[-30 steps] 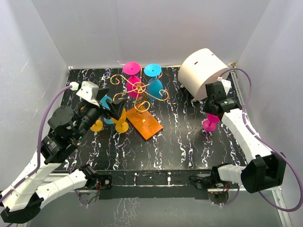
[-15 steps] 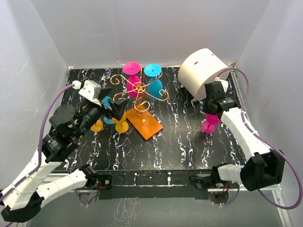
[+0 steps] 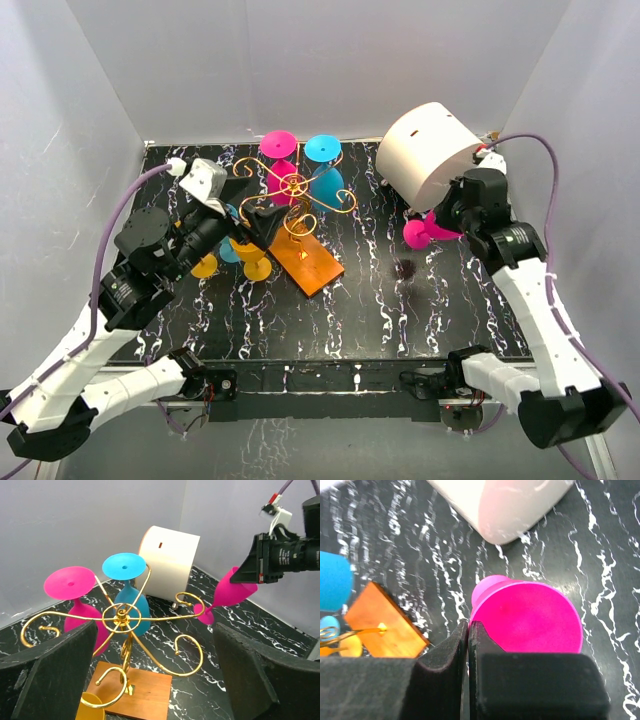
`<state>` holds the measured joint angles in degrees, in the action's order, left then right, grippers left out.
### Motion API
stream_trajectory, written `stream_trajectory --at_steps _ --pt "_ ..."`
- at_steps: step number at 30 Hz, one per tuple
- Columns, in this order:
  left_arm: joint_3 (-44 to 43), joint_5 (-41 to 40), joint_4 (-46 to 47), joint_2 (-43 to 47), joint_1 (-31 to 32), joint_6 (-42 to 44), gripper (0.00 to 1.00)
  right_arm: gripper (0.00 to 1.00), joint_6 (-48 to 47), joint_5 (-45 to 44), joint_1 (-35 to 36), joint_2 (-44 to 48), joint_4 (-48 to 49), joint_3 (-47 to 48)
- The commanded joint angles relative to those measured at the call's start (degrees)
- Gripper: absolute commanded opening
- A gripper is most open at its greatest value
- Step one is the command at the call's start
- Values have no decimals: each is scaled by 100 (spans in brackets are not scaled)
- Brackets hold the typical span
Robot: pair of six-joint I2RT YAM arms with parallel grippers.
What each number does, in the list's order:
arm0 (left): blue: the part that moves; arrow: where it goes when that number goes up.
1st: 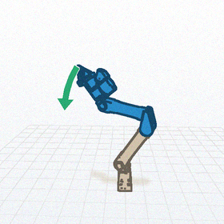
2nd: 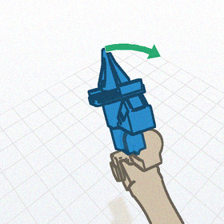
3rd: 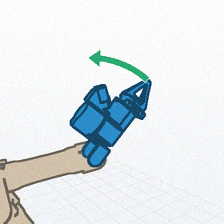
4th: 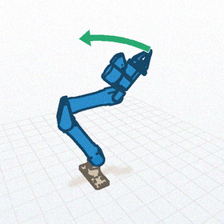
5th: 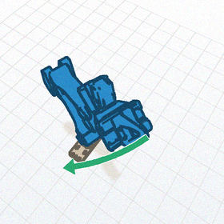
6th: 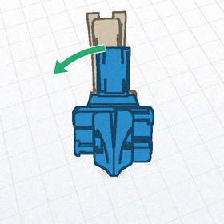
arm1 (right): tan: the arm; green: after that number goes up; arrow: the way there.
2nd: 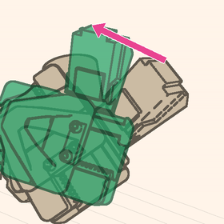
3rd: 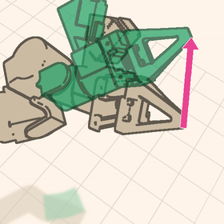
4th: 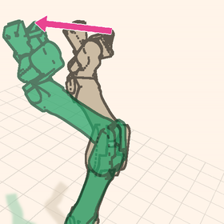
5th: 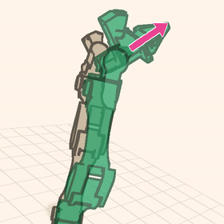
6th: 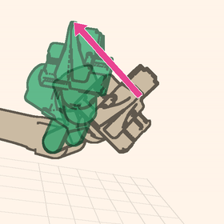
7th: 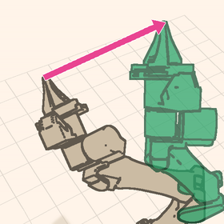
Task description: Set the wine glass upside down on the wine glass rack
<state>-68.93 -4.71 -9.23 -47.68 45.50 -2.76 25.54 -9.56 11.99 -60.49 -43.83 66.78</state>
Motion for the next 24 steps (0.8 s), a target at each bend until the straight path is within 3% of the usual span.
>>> stream_trajectory --at_steps 1,7,13,21,24 --pt "-336 419 222 -126 -14 -222 99 0 37 267 -21 578 672 352" --pt "-776 1232 77 -573 -17 -642 99 0 177 268 -21 1356 1289 182" --pt "-842 2146 795 -935 -14 -1347 99 0 549 281 -21 2060 2076 -73" --pt "-759 3168 2565 -1601 -14 -3537 98 0 1099 602 -21 2479 3281 -195" --pt "-927 3150 3152 -2013 -14 -4561 96 0 1274 747 -21 2489 3591 -176"
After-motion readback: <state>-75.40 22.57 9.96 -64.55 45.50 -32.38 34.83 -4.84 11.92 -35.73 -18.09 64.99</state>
